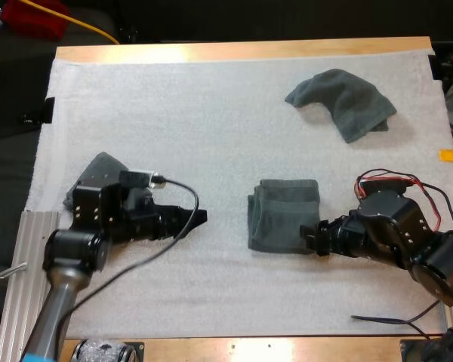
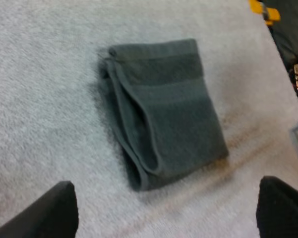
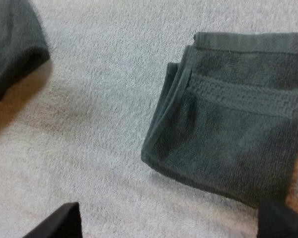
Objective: Pick towel from pile, fold and stack
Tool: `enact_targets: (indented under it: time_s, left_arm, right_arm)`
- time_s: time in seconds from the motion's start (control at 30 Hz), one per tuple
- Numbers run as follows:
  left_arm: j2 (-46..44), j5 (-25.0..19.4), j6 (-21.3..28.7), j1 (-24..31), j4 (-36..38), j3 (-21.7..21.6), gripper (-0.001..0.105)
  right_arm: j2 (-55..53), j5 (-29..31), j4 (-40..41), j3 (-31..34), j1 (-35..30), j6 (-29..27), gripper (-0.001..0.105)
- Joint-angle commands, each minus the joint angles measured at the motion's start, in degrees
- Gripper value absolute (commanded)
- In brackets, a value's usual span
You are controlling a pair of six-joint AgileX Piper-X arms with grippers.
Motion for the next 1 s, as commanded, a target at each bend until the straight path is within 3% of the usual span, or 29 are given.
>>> enact_targets:
  time_s: [0.0, 0.3, 0.73, 0.97]
  left_arm:
    - [1.3, 0.2, -1.0, -0.2, -1.8, -0.4, 0.072]
    - [13.1, 0.2, -2.1, -4.0, -8.1, -0.4, 0.072]
    - [27.2, -1.9, -13.1, -13.5, -25.2, -0.4, 0.072]
    - [33.1, -3.8, -14.2, -16.0, -26.0, -3.6, 0.072]
  right_arm:
    - [-0.3, 0.1, 0.3, -0.3, 0.1, -0.7, 0.069]
    - [-0.3, 0.1, 0.3, -0.3, 0.1, -0.7, 0.069]
    - [-0.3, 0.1, 0.3, -0.3, 0.1, -0.7, 0.069]
    - [-0.3, 0.0, 0.3, -0.3, 0.1, -0.7, 0.069]
